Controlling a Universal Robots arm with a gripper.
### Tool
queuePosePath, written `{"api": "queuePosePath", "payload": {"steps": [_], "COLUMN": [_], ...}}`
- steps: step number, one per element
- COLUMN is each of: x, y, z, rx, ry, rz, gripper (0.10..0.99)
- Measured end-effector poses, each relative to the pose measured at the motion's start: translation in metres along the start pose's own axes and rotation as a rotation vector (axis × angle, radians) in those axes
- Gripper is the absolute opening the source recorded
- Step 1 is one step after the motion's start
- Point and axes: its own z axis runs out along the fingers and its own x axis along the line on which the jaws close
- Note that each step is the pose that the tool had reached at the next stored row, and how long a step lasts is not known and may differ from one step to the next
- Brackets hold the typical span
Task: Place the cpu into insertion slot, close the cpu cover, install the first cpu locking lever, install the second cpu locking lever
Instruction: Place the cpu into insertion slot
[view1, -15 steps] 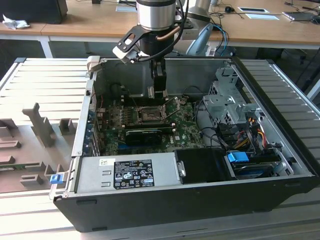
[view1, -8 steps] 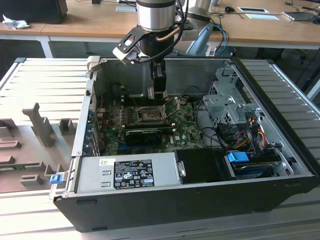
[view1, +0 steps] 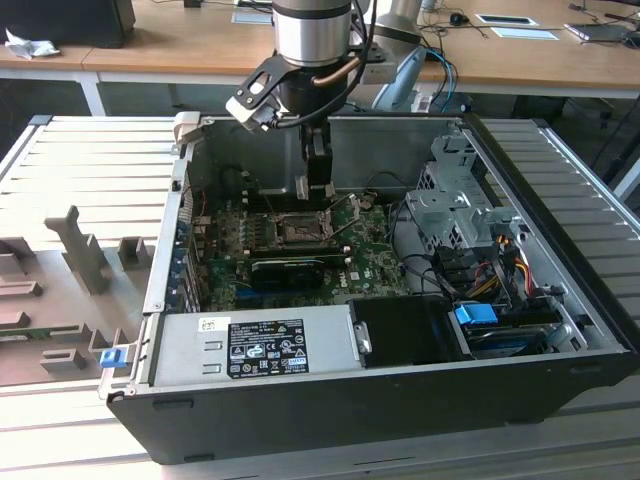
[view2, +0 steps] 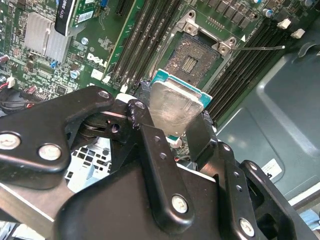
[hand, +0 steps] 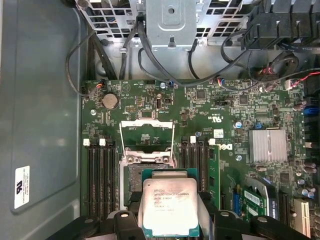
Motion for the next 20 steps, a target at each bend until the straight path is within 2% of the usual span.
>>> {"api": "queuePosePath", "payload": {"steps": [12,16,20], "x": [0.002,0.0083,0.0085], "y": [-0.0005,-0.002,-0.0039], "z": [0.0047,0.0144,0.0233], "rx": [0.0,0.0,0.0], "ry": [0.0004,0.0005,0.0004], "rz": [0.0,0.001,0.001], "gripper": [0.529,0.529,0.529]}}
